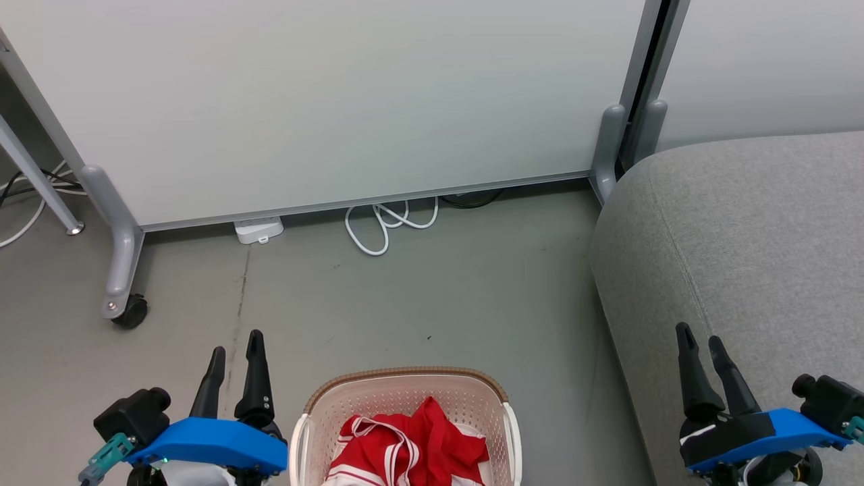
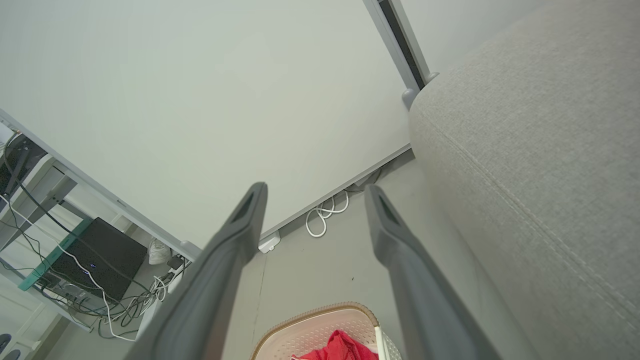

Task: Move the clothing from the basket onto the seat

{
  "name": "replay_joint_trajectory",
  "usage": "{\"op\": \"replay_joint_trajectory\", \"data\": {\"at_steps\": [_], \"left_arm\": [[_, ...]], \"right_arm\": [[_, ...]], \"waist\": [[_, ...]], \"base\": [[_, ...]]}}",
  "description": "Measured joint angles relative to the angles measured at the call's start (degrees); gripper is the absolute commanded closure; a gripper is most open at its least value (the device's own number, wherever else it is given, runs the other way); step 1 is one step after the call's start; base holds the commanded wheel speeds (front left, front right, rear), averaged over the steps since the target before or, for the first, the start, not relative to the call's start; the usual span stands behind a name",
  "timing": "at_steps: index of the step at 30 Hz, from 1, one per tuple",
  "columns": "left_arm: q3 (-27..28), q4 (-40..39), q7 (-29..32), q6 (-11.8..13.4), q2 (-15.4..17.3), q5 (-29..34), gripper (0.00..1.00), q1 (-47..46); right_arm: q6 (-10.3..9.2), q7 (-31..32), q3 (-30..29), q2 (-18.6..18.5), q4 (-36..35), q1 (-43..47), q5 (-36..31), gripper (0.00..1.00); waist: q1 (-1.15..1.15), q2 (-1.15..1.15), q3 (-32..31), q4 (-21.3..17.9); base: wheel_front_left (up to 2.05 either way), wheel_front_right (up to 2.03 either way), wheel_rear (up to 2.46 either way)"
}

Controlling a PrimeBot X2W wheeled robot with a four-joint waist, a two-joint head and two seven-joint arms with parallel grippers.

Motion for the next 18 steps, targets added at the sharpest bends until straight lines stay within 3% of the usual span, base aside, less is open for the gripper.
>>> {"op": "replay_joint_trajectory", "data": {"at_steps": [18], "left_arm": [[-1.5,0.4,-3.0,-0.2,0.1,9.8,0.00,0.0]], "right_arm": [[0.07,-1.7,-0.4,0.0,0.2,-0.2,-14.0,0.00]], "waist": [[0.00,0.00,0.0,0.1]], "base": [[0.00,0.00,0.00]]}}
